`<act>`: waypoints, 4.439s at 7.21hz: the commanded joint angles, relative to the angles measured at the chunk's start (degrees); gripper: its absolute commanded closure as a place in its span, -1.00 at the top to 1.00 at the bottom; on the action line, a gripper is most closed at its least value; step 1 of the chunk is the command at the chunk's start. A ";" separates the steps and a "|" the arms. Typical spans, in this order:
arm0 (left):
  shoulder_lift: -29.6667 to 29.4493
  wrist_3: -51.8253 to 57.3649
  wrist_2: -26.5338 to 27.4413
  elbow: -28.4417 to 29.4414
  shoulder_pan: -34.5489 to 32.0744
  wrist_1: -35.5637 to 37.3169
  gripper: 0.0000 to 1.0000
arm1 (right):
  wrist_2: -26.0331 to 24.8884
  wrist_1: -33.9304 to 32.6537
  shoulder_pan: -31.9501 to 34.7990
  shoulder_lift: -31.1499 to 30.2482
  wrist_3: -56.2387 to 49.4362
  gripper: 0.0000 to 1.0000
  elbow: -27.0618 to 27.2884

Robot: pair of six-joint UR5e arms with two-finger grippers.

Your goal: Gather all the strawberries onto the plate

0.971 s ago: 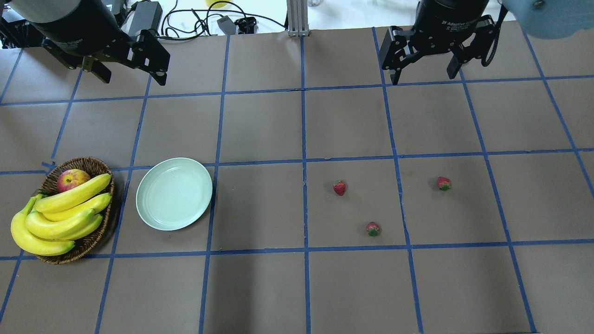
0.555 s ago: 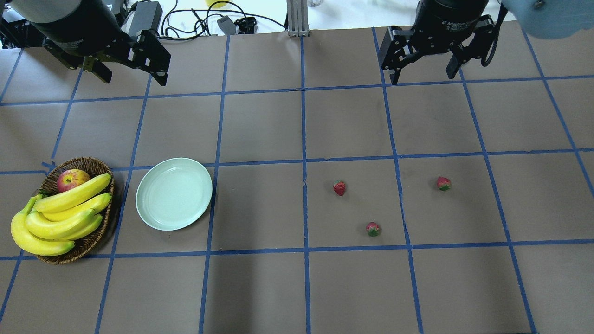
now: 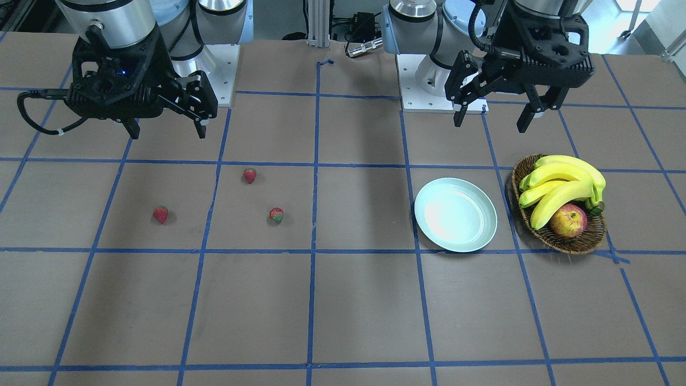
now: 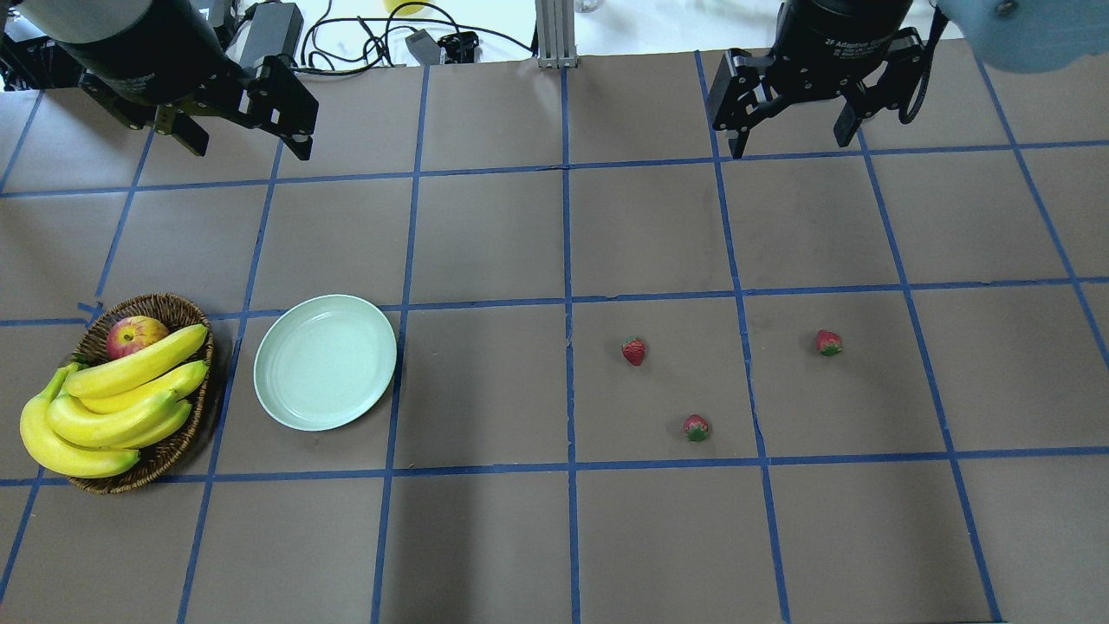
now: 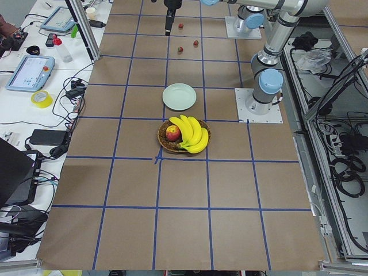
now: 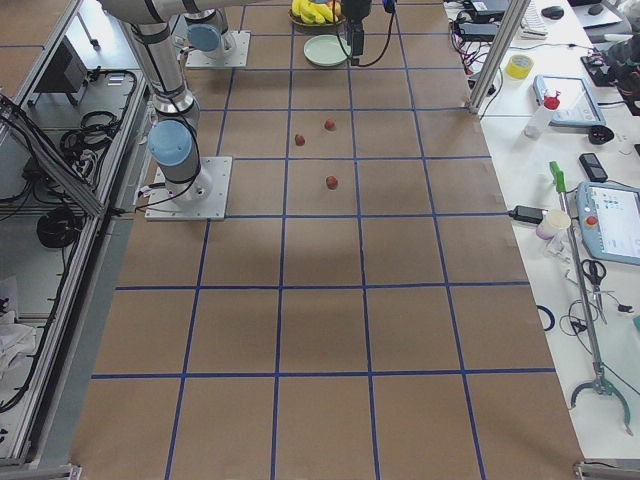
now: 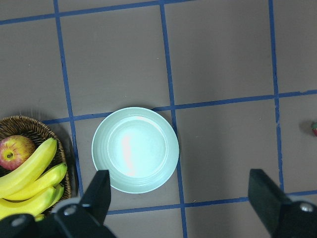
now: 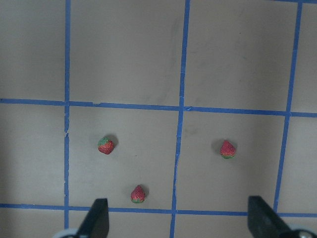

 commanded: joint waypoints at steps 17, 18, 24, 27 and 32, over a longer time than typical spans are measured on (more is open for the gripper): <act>0.09 0.70 0.54 -0.85 0.09 0.53 1.00 | 0.27 -38.60 10.46 14.58 1.01 1.00 26.92; 0.00 0.62 0.20 -0.77 0.17 0.53 1.00 | 0.36 -40.23 10.46 15.37 1.10 0.94 29.33; 0.70 0.88 0.89 -0.76 0.09 0.53 1.00 | 4.05 -44.03 10.99 19.51 0.57 -0.15 30.94; 0.70 0.88 0.72 -0.76 0.09 0.53 1.00 | 4.13 -42.19 10.99 18.89 1.79 -1.00 28.32; 0.70 0.97 0.72 -0.76 0.18 0.53 1.00 | 16.62 -43.15 22.05 27.06 16.46 0.02 16.17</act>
